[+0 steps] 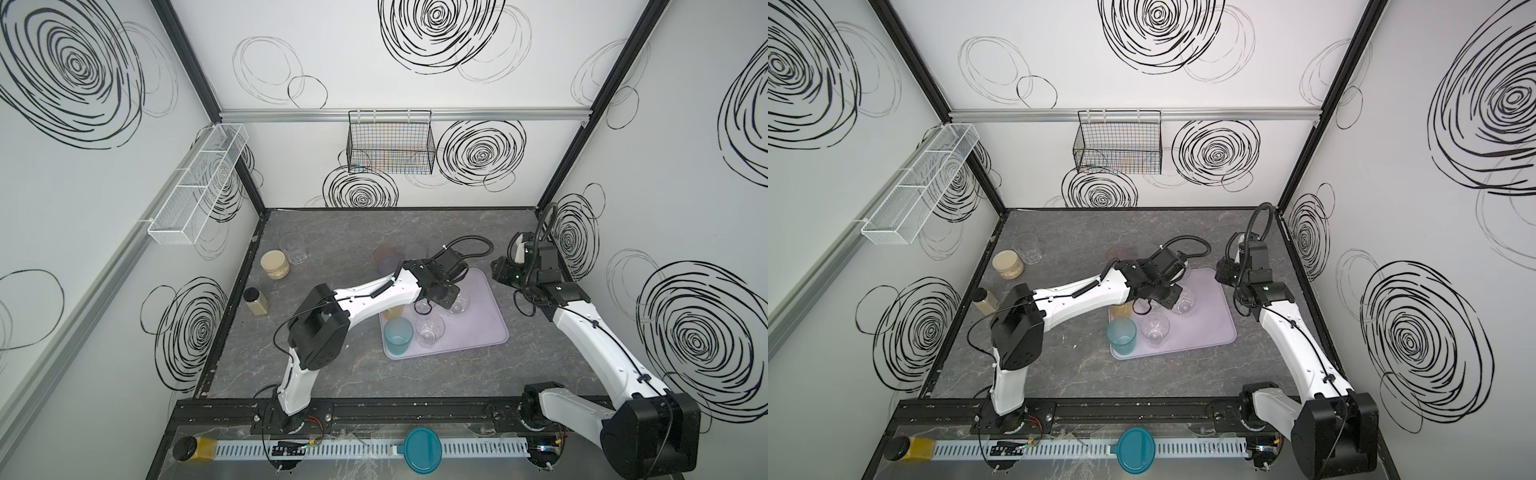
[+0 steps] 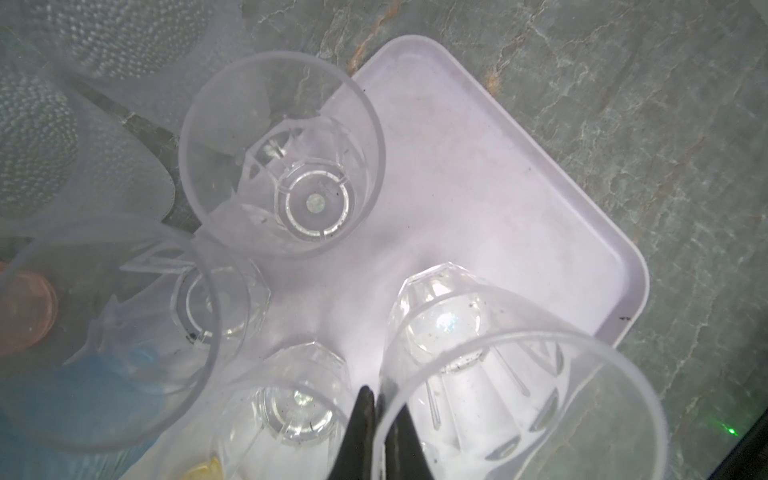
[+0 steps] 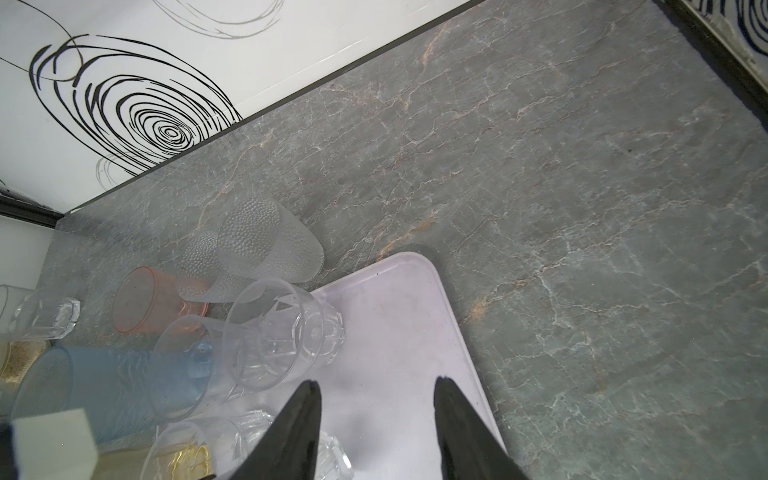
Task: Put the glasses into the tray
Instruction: 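Carry the held clear glass with the left gripper over the tray, then lower the clear glass onto the tray and open the left gripper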
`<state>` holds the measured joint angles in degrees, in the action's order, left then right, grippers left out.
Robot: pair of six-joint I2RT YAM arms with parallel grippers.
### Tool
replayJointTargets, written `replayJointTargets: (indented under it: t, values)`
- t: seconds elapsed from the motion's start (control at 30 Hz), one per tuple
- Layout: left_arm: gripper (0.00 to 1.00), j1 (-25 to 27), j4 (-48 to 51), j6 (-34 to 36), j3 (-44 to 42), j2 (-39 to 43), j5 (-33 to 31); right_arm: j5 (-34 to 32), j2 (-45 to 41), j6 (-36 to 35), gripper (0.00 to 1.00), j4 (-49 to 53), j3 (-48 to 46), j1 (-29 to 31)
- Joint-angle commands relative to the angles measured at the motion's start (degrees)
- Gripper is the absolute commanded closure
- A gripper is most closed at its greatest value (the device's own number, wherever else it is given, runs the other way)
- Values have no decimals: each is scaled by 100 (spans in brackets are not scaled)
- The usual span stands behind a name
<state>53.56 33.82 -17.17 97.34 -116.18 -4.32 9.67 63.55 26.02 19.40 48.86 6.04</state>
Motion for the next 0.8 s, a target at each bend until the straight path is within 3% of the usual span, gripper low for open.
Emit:
replayJointTargets:
  t: [0.0, 0.43, 0.57, 0.77]
  values:
    - [100, 13, 118, 197, 377, -188, -118, 68, 9, 69, 51, -232, -121, -7]
    - [100, -89, 373, 178, 517, -444, -113, 209, 114, 132, 51, -385, -170, 42]
    - [92, -164, 388, 156, 605, -476, -123, 193, 123, 123, 51, -349, -171, 92]
    - [92, -247, 422, 174, 721, -561, -140, 180, 116, 134, 51, -314, -158, 131]
